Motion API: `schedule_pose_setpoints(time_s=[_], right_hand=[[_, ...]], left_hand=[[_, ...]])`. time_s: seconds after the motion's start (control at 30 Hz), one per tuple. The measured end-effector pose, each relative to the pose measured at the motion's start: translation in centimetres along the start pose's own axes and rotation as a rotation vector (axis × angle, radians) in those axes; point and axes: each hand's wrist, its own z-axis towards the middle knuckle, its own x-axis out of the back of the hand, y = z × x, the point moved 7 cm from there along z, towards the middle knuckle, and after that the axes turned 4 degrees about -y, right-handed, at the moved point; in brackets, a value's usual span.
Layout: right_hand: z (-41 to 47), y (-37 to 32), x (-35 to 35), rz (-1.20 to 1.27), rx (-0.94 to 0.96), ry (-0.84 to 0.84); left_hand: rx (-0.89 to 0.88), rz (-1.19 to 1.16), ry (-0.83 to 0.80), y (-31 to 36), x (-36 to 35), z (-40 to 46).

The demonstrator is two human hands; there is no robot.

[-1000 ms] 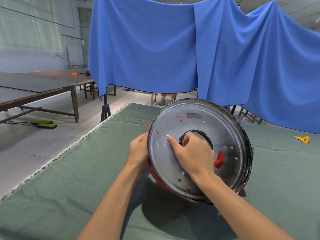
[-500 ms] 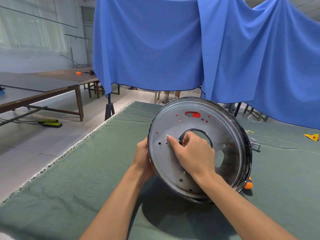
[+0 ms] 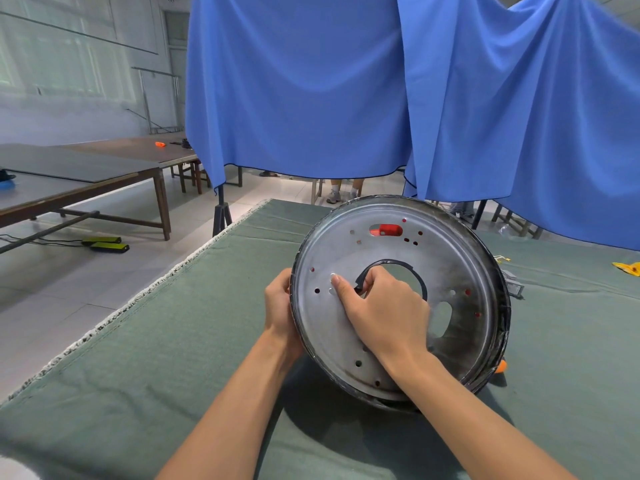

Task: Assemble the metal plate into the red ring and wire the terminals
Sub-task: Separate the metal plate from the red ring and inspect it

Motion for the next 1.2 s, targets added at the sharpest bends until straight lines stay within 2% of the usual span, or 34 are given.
schedule_pose_setpoints(time_s=[0.93, 1.2], right_hand=[[-0.7, 0.5, 0.0, 0.022, -0.004, -0.004], [-1.1, 0.2, 0.3, 0.02, 0.007, -0.006]], left_hand=[[-0.05, 0.01, -0.04, 0.2, -0.6, -0.1], [-0.049, 0.021, -0.006, 0.2, 0.0, 0.0]])
